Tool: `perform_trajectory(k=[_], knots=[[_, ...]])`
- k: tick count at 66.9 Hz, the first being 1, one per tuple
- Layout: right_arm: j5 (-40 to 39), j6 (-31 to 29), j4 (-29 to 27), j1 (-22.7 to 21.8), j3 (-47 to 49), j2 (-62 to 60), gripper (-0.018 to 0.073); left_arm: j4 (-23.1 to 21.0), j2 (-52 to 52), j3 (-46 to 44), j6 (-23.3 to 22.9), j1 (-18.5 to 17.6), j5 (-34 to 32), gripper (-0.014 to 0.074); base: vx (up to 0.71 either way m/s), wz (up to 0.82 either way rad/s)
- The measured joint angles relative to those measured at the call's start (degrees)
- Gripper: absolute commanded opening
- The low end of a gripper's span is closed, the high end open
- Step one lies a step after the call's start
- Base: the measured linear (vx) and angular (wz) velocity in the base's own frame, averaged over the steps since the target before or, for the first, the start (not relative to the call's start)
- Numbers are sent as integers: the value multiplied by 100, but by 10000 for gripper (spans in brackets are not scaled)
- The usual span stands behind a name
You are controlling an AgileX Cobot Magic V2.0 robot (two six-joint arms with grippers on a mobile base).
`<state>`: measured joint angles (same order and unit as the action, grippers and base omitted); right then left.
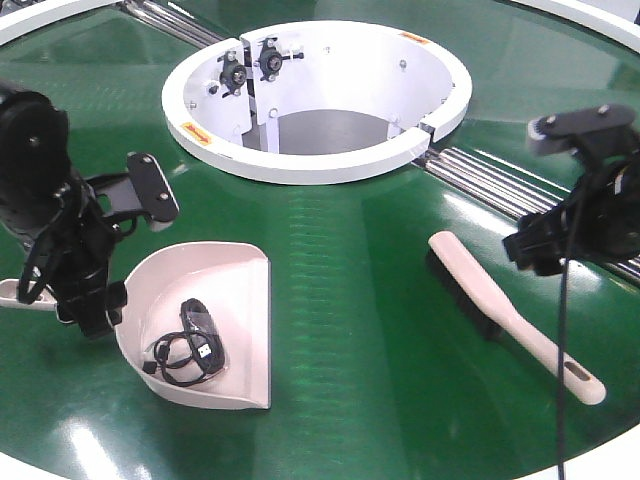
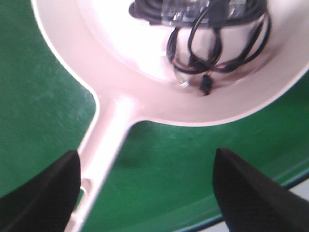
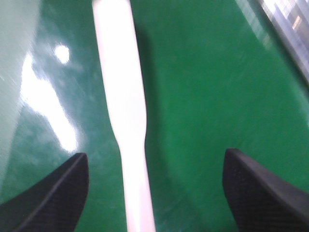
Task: Clean and inspect green conveyor with broom and dustpan
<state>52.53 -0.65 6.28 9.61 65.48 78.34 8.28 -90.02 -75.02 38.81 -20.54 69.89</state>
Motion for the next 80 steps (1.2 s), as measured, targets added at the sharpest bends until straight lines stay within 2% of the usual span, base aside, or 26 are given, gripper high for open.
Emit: perform_trajectory(k=[8, 19, 30, 36, 44, 56, 64, 72, 80], knots=[[-125, -20, -39, 0, 0, -534, 547, -38, 334, 0, -597, 0, 58, 475, 0, 0], [-328, -200, -426, 0, -92, -1359, 547, -38, 943, 0, -1495, 0, 58, 429, 0, 0], [-873, -434, -537, 0, -929, -2481, 547, -65, 1885, 47, -2131, 0, -5, 379, 0, 0], [-1330, -460, -525, 0, -1575, -3155, 547, -258, 2678, 333, -2493, 0, -229, 349, 0, 0], [-1925, -597, -525, 0, -2413, -4148, 547, -516, 3838, 1062, -2612, 0, -905, 317, 0, 0], [-2758, -838, -681, 0, -3536, -5609, 547, -616, 6085, 2811, -2750, 0, -2811, 287, 0, 0], [-3020, -839, -901, 0, -4145, -6352, 547, -617, 7329, 3989, -2792, 0, -3778, 286, 0, 0], [-3512, -839, -1084, 0, -4641, -6934, 547, -617, 8081, 5018, -2797, 0, -4169, 286, 0, 0], [-4023, -834, -1127, 0, -4984, -7102, 547, -659, 8220, 5659, -2811, 0, -4225, 286, 0, 0]])
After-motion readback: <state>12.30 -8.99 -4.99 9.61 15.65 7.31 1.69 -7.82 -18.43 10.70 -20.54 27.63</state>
